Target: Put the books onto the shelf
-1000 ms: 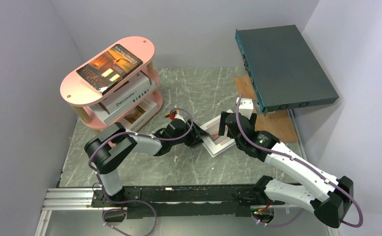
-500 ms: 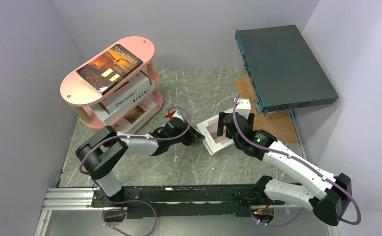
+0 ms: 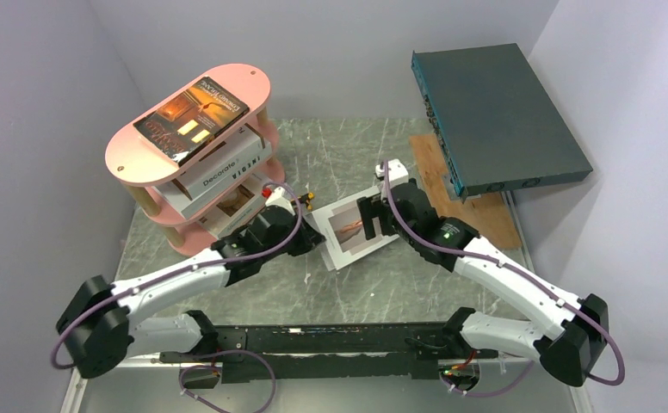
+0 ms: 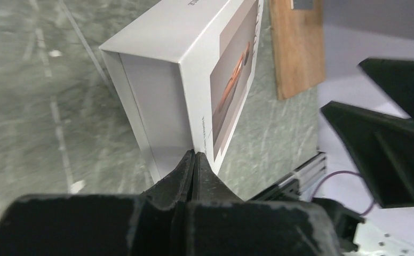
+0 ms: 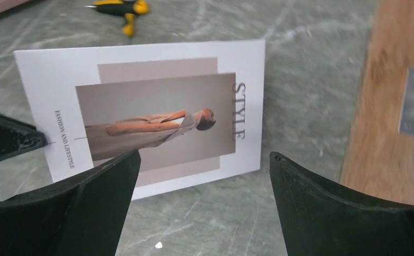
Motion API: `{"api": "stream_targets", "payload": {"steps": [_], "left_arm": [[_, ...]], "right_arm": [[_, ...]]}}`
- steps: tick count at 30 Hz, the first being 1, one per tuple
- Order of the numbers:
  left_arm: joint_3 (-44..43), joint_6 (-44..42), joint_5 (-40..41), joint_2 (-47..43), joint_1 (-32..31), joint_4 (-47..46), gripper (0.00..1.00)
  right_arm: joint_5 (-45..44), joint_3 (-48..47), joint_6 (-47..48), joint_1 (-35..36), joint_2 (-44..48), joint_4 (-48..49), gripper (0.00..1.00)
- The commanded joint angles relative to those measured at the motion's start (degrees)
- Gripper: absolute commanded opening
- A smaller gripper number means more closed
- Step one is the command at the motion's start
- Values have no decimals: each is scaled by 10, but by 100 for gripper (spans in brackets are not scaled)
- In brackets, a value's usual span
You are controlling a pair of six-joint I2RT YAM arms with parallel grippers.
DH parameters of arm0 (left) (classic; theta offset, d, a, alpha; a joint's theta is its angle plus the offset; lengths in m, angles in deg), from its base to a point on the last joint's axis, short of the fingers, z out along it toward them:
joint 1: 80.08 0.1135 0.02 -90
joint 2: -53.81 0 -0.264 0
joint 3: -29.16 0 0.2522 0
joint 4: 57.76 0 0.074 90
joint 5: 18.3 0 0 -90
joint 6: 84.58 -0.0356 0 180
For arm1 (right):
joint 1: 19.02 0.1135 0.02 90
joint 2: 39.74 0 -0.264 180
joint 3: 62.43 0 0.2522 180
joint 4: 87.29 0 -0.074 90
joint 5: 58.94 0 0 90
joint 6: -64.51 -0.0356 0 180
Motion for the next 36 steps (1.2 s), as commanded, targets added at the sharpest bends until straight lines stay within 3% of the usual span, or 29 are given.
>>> {"api": "stream_targets", "payload": {"steps": [1,6,12,20,27,32,36], "left_arm": [[-25,-131,45,-75,1,144,0],[-10,-223,41,-162,13,217,0],[22,-294,0,-232,63,234,0],[19,-353,-15,-237,88,241,0],[-1,-384,-35,-233,90,251,0],[-11,-404,-41,-226,90,252,0],[-9,-413,-41,-222,91,248,0]], "right_arm": [[150,-60,136,-3,-22,43,94],[269,-97,179,-3,-88,43,90],[330,-152,213,-2,-159,53,97],[374,-266,372,-20,-210,-21,100],[531,-313,523,-83,-248,-73,100],[575,-429,563,-94,-359,-181,100],[605,-472,575,-94,-411,-198,100]]}}
